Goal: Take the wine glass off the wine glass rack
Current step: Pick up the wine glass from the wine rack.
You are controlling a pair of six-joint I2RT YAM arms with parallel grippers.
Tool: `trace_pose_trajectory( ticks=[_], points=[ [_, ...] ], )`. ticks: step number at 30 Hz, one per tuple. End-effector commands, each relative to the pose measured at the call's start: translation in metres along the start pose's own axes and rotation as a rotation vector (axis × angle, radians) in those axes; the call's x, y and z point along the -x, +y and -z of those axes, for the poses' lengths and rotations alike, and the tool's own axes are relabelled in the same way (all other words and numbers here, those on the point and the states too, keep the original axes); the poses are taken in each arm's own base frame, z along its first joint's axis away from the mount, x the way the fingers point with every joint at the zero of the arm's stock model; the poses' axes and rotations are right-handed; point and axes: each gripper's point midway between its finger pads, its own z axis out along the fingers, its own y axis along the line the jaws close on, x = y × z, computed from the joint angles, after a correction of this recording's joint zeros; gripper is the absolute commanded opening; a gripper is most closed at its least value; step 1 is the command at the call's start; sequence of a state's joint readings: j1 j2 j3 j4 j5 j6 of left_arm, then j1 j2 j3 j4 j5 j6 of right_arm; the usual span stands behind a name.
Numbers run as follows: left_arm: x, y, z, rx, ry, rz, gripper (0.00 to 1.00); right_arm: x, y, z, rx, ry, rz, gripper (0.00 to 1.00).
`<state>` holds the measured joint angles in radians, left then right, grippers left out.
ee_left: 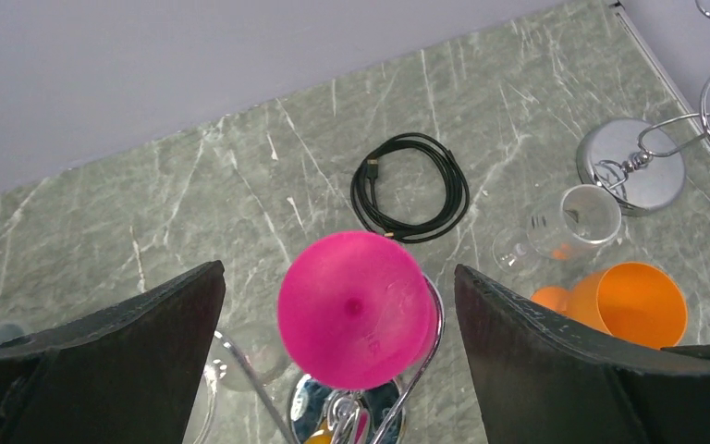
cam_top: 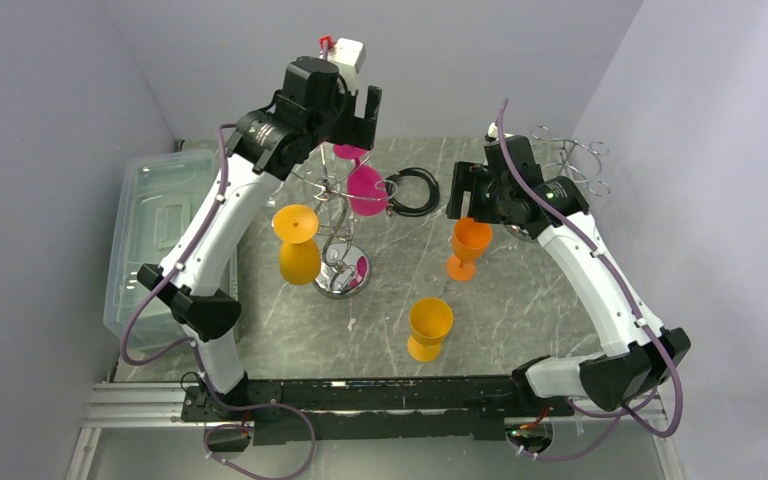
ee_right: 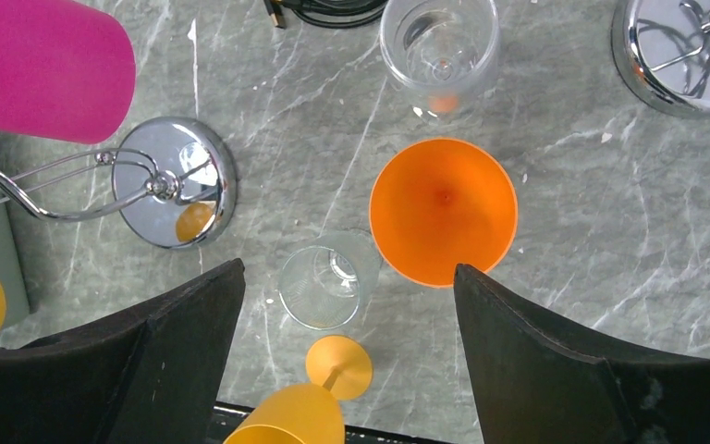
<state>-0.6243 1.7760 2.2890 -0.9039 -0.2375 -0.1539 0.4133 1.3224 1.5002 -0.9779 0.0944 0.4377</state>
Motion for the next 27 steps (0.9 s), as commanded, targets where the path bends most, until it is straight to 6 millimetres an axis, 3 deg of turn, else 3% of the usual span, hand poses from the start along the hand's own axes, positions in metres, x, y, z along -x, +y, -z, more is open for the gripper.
trace_pose_trajectory(
  ticks=[1, 9, 27],
  points=[
    [0.012, -0.014, 0.0, -0.06, -0.028, 0.032, 1.0, 0.009, 0.005, 0.008, 0.03, -0.056, -0.008, 0.86],
    [0.003, -0.017, -0.014, -0.078, 0.012, 0.087, 0.99, 0.005, 0.005, 0.006, 0.035, -0.052, -0.014, 0.86],
    [-0.012, -0.009, -0.022, -0.085, 0.082, 0.2, 0.99, 0.001, 0.004, 0.01, 0.048, -0.058, -0.028, 0.86]
  ],
)
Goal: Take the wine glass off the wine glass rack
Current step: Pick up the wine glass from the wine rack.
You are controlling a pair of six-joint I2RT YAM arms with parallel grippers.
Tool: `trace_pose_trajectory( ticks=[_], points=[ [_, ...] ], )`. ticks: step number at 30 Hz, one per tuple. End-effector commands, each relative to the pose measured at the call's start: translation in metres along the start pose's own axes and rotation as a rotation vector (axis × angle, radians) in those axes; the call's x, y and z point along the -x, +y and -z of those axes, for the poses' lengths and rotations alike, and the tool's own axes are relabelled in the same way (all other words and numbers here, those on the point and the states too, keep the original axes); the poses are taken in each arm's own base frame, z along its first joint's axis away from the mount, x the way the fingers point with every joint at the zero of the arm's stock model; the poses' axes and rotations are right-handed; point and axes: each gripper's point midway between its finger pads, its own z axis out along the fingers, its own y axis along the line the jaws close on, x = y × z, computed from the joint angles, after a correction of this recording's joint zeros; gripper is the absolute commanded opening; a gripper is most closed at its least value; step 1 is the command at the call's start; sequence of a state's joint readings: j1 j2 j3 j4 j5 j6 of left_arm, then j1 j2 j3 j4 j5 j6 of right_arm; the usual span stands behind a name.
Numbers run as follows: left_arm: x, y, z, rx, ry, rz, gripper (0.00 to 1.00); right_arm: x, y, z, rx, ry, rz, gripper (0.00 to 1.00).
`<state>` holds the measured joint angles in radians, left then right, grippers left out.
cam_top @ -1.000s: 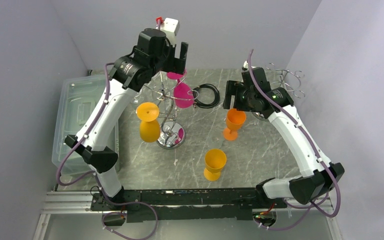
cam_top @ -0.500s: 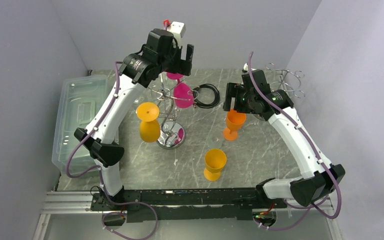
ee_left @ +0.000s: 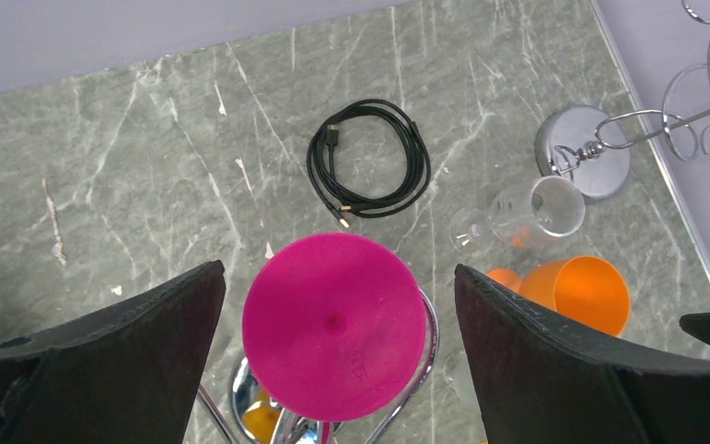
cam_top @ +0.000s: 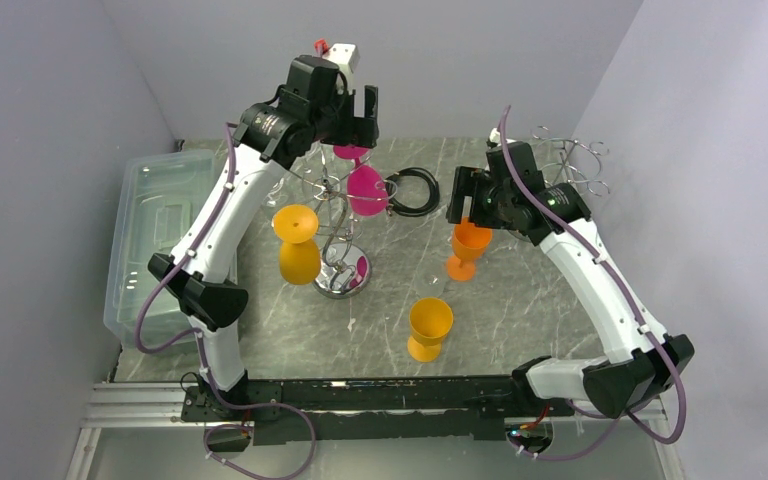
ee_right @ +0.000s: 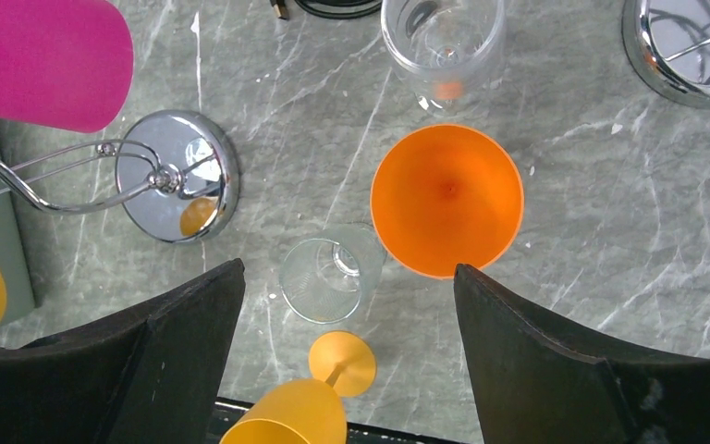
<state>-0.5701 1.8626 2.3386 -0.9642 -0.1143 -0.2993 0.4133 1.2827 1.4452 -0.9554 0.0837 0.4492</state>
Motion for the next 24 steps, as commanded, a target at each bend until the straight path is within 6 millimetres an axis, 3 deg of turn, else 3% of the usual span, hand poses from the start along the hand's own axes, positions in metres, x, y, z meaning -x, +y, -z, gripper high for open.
trace_pose_trajectory(
  ticks=[1, 24],
  points=[
    [0.011, -0.006, 0.007, -0.038, -0.028, 0.052, 1.0, 0.009, 0.006, 0.009, 0.037, -0.057, -0.016, 0.86],
    [-0.01, 0.003, -0.003, 0.002, 0.023, 0.114, 0.99, 0.006, 0.004, 0.012, 0.037, -0.064, -0.025, 0.86]
  ],
)
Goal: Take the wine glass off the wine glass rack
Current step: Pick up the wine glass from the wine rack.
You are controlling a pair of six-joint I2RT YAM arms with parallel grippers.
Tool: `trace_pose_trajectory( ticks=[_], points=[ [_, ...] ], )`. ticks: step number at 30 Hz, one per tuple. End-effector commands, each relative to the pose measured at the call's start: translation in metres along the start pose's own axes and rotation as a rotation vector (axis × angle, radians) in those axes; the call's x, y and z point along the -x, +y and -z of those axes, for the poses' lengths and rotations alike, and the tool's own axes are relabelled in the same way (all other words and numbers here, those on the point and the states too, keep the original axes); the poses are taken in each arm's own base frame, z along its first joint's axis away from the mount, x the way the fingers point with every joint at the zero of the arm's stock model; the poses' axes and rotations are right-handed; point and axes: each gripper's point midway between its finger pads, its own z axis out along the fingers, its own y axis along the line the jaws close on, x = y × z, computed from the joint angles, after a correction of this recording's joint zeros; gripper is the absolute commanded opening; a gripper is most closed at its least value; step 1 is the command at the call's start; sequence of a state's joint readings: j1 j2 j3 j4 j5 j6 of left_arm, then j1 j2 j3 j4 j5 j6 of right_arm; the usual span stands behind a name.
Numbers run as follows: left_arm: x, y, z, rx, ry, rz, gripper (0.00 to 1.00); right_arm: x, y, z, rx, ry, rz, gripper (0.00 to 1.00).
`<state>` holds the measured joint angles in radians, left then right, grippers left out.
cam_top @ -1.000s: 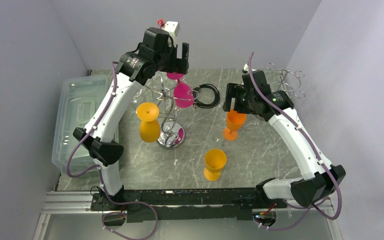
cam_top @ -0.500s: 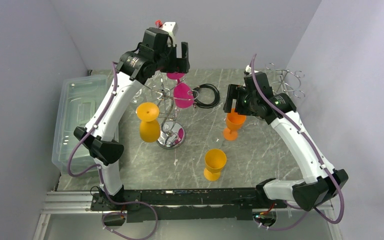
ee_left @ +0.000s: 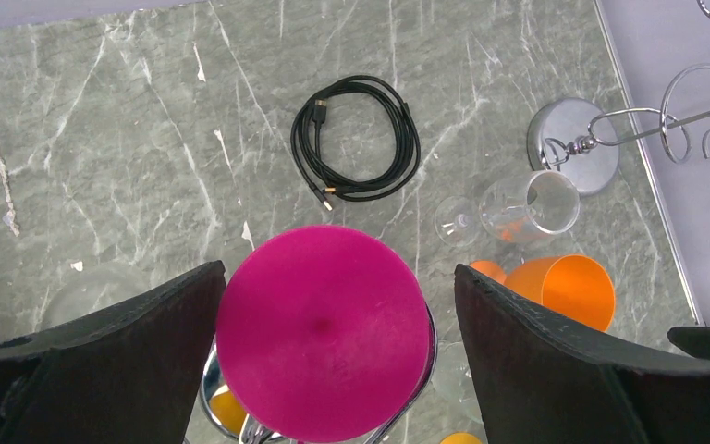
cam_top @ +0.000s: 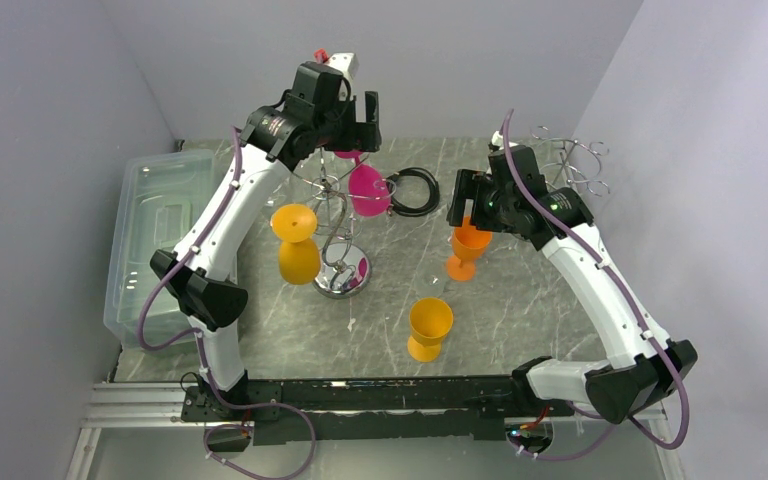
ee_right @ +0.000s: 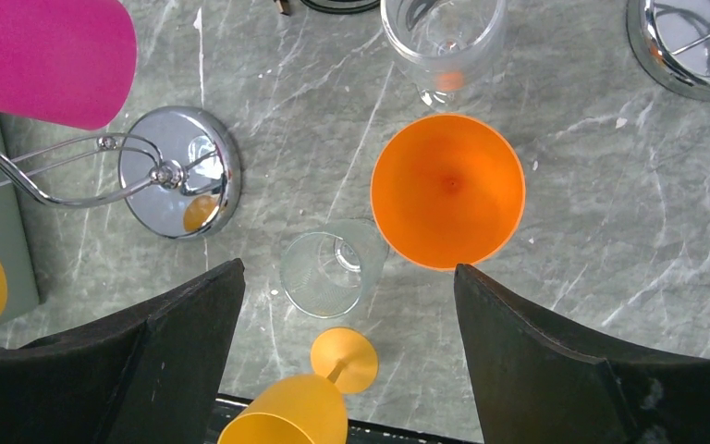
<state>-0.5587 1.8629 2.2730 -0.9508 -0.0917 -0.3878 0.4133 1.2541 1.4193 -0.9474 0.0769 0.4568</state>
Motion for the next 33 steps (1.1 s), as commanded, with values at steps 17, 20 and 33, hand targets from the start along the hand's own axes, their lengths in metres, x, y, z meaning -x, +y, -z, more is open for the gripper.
trace_pose_trajectory(
  ticks=[17, 20, 33],
  points=[
    [0.02, -0.011, 0.025, -0.061, -0.062, 0.024, 0.8, 0.01, 0.004, 0.008, 0.024, -0.06, -0.022, 0.86],
    [0.022, -0.013, 0.027, -0.069, -0.07, 0.019, 0.77, 0.01, 0.004, 0.008, 0.022, -0.06, -0.022, 0.86],
    [0.035, -0.022, 0.035, -0.091, -0.119, -0.013, 0.69, 0.011, 0.004, 0.009, 0.019, -0.066, -0.029, 0.86]
  ],
)
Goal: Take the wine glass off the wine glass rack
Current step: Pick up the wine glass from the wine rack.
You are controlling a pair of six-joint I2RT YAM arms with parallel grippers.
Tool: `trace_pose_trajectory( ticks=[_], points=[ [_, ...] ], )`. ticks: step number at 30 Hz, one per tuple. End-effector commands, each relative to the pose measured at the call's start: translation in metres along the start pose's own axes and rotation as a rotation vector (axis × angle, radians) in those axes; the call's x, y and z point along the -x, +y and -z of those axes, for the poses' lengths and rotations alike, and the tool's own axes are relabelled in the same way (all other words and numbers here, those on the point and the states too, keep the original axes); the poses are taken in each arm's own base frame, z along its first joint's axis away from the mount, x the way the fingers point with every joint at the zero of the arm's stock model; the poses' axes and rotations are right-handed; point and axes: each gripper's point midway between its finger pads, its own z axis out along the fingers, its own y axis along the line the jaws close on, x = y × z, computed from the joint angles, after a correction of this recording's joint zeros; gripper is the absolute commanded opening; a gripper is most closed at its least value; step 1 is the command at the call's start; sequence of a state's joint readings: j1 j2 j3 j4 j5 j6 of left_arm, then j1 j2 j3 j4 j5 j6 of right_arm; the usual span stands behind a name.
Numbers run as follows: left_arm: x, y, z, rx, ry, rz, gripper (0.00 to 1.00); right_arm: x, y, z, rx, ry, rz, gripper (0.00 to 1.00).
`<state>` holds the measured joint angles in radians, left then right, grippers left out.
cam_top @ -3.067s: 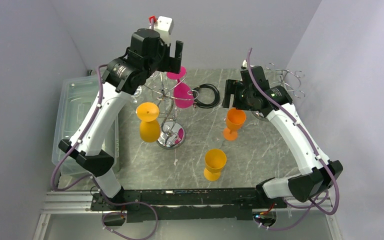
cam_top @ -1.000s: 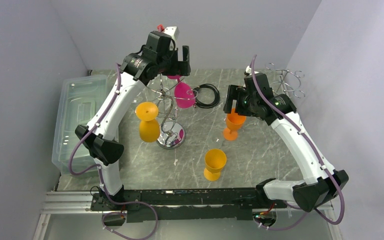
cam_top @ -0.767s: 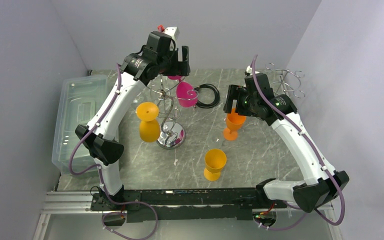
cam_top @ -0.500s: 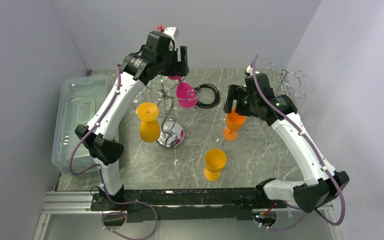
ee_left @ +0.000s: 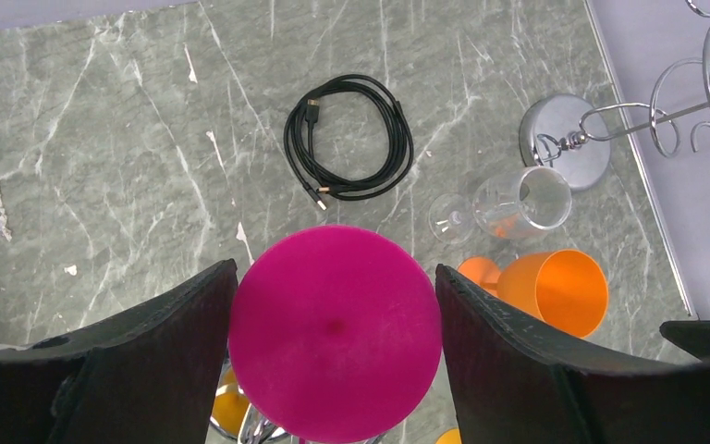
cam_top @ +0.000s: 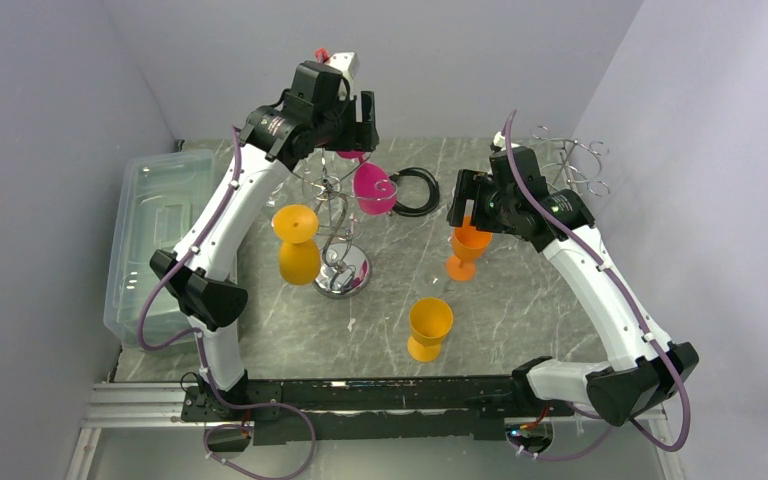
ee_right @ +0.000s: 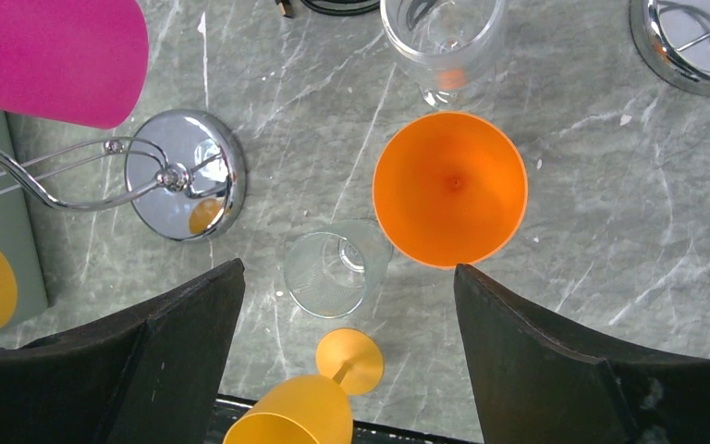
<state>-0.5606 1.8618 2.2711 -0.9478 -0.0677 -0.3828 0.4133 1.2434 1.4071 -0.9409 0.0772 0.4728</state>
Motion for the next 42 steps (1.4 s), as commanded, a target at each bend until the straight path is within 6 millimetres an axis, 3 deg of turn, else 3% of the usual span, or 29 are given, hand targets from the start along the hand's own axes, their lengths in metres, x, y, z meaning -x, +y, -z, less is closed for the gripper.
trace_pose_trajectory(
  ticks=[1, 21, 42],
  points=[
    [0.037, -0.018, 0.034, -0.066, -0.128, -0.011, 0.69, 0.012, 0.004, 0.009, 0.018, -0.063, -0.013, 0.86],
    [0.034, -0.038, 0.029, -0.096, -0.127, -0.092, 0.66, 0.01, 0.002, 0.008, 0.011, -0.057, -0.014, 0.86],
    [0.028, -0.037, 0.051, -0.068, -0.128, -0.095, 0.63, 0.011, 0.006, 0.008, 0.026, -0.058, -0.018, 0.86]
  ],
)
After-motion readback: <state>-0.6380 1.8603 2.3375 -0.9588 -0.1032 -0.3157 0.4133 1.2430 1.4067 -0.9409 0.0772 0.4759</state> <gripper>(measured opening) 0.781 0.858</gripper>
